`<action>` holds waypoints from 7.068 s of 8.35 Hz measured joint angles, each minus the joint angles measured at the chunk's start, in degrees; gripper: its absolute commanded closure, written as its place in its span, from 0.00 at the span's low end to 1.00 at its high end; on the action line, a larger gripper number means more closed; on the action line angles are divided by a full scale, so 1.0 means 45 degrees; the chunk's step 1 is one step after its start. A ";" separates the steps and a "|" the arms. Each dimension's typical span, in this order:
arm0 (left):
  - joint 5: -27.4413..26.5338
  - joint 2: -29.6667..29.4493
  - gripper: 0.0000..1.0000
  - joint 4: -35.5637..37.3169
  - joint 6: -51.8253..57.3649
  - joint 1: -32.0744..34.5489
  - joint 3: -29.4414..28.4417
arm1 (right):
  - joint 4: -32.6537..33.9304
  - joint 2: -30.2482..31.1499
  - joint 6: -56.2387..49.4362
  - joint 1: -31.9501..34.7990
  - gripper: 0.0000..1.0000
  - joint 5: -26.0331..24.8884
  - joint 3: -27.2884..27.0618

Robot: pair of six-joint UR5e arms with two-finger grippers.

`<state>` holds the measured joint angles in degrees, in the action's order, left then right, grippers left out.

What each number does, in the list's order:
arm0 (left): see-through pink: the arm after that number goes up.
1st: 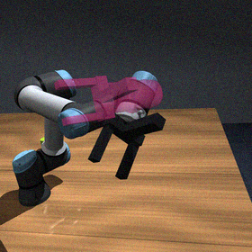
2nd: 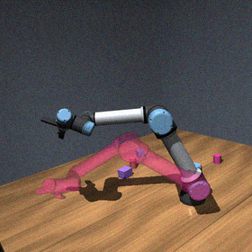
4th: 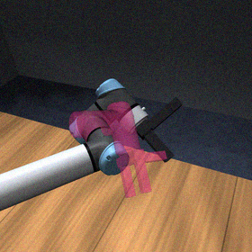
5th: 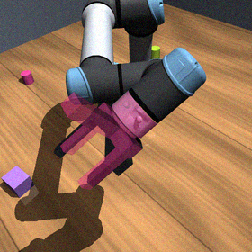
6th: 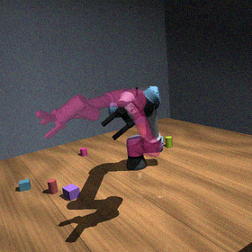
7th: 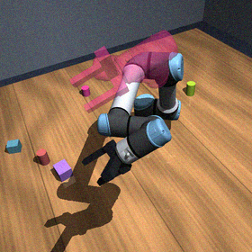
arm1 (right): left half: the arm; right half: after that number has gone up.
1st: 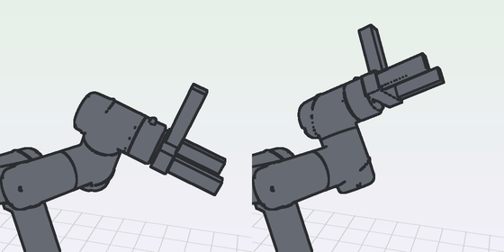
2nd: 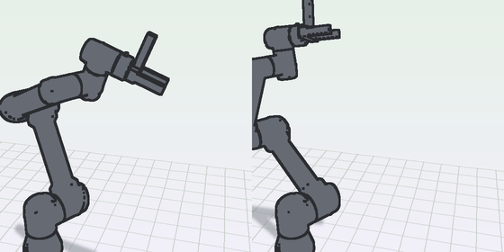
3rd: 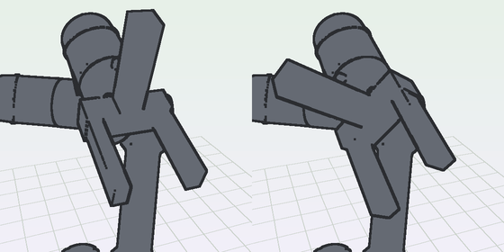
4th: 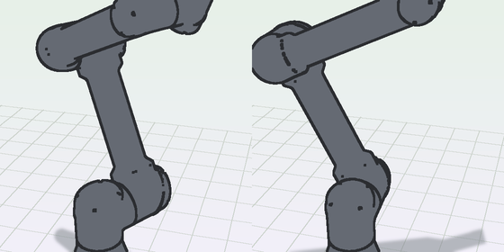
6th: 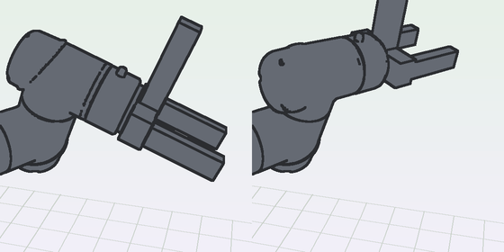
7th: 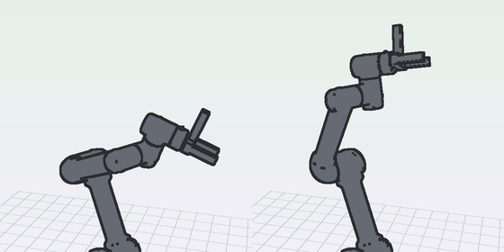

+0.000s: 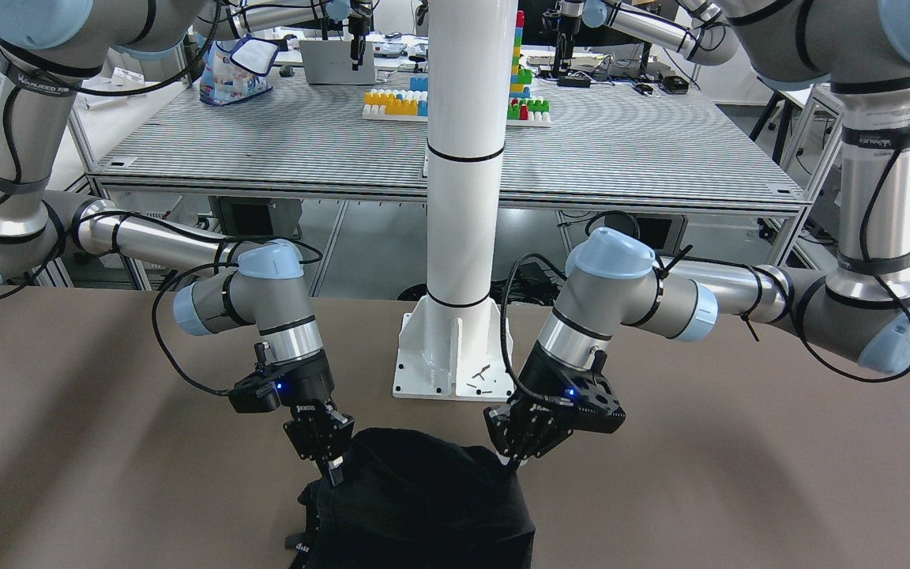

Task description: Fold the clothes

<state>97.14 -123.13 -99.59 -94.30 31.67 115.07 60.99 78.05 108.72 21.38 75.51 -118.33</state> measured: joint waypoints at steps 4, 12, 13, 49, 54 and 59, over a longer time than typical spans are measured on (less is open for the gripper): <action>0.0483 -0.3192 1.00 0.0053 0.0958 0.1801 -0.4902 | 0.0000 -0.1348 -0.0356 0.1497 1.00 0.0064 0.2386; 0.0378 -0.5231 0.00 -0.2975 0.2765 0.2349 -1.0453 | -0.0154 -0.3276 -0.1240 0.3218 0.27 0.1208 0.5360; 0.0395 -0.5208 0.00 -0.3030 0.2831 0.2353 -1.0341 | -0.0163 -0.3043 -0.1231 0.3453 0.27 0.1667 0.4633; 0.1789 0.3257 0.00 -0.2902 0.8977 0.5121 -0.4172 | 0.1269 -0.0459 -1.4294 0.6518 0.06 0.3178 0.5040; 0.1142 0.6633 0.00 -0.2868 1.8095 1.0255 -0.4338 | 0.4204 0.1294 -2.3549 1.1552 0.06 0.2785 0.3530; -0.0930 0.8082 0.00 -0.3205 2.0404 1.2737 -0.3960 | 0.4020 0.2336 -2.5261 1.4089 0.06 0.2310 0.3521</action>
<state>92.96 -86.77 -114.02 -2.49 88.99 97.25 79.08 88.56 -4.96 84.78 85.90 -102.48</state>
